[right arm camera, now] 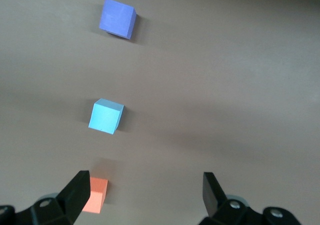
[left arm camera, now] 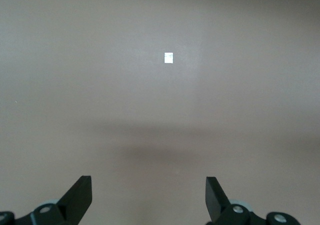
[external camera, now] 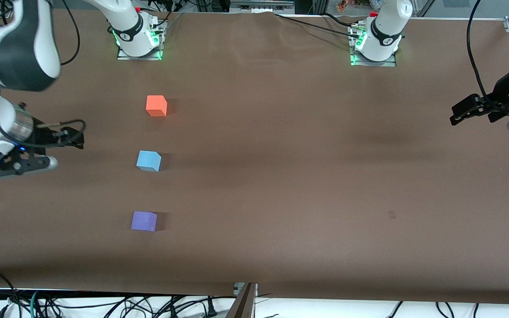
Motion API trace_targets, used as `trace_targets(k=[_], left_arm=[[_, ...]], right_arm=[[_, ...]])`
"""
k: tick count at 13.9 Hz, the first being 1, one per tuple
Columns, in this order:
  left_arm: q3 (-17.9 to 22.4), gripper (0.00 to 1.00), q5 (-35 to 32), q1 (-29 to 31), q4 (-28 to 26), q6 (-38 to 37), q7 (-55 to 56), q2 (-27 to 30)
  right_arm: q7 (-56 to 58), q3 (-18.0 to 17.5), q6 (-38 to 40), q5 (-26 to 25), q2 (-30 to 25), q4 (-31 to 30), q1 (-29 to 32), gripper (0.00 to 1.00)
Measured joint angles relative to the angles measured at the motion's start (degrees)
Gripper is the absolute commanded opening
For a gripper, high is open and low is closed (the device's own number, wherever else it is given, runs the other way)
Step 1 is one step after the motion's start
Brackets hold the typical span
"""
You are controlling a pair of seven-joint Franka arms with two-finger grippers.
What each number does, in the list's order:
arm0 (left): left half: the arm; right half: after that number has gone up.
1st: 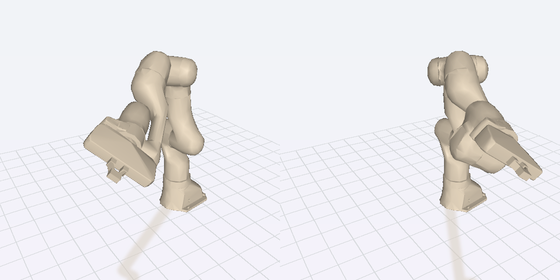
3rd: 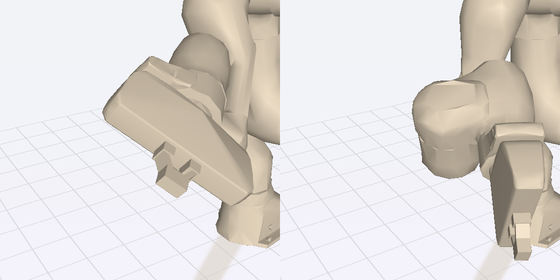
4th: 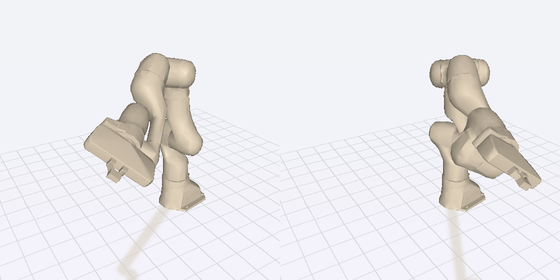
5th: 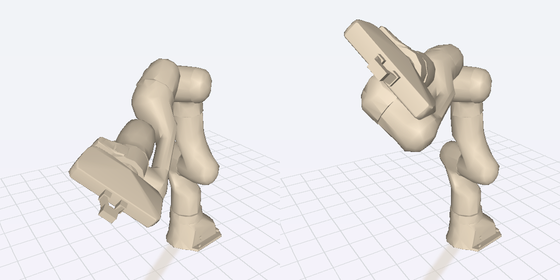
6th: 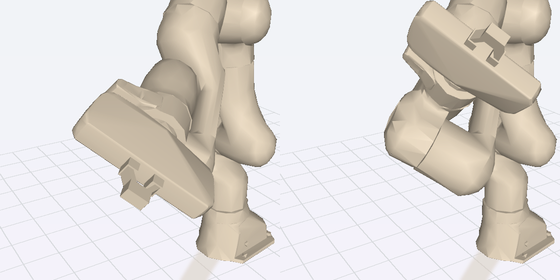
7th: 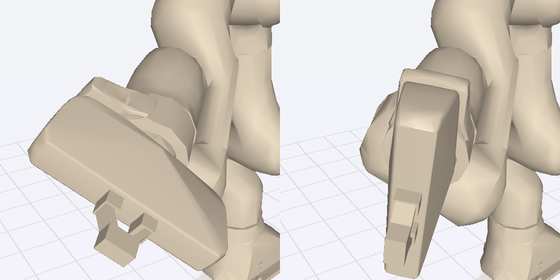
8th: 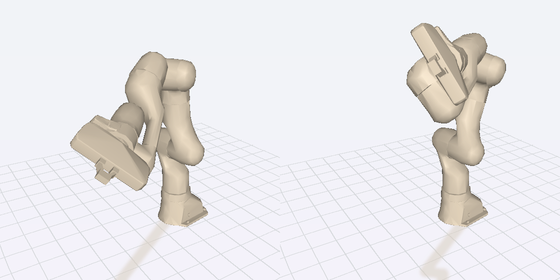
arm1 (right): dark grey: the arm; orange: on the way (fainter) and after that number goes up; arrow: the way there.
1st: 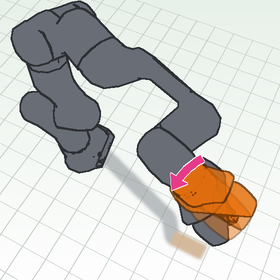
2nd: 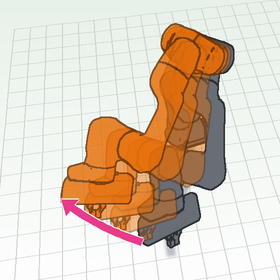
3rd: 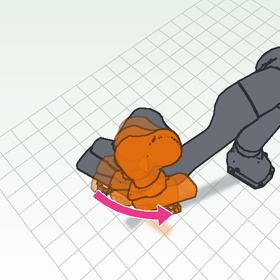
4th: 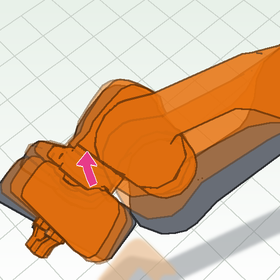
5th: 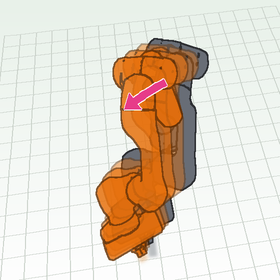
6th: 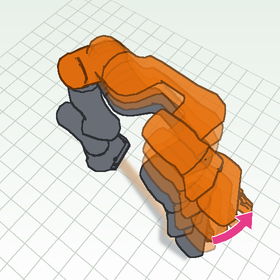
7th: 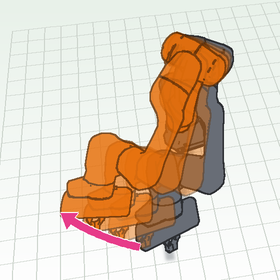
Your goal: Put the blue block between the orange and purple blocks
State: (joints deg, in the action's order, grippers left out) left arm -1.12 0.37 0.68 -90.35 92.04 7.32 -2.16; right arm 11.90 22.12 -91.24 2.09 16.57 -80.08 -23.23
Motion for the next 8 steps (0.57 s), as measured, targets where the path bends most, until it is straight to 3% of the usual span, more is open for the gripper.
trace_targets(k=[2, 5, 8], left_arm=[[0.0, 1.0, 0.0, 0.0, 0.0, 0.0, 0.0, 0.0], [-0.2, 1.0, 0.0, 0.0, 0.1, 0.0, 0.0, 0.0], [-0.4, 1.0, 0.0, -0.1, 0.1, 0.0, 0.0, 0.0]], right_arm=[[0.1, -2.5, 0.7, -2.3, -2.4, 0.0, 1.2, 0.99], [0.1, -13.6, 1.0, -4.8, -5.2, -0.3, 11.1, 0.99], [0.4, -16.7, 1.3, -4.8, -9.0, -1.5, 16.1, 0.99]])
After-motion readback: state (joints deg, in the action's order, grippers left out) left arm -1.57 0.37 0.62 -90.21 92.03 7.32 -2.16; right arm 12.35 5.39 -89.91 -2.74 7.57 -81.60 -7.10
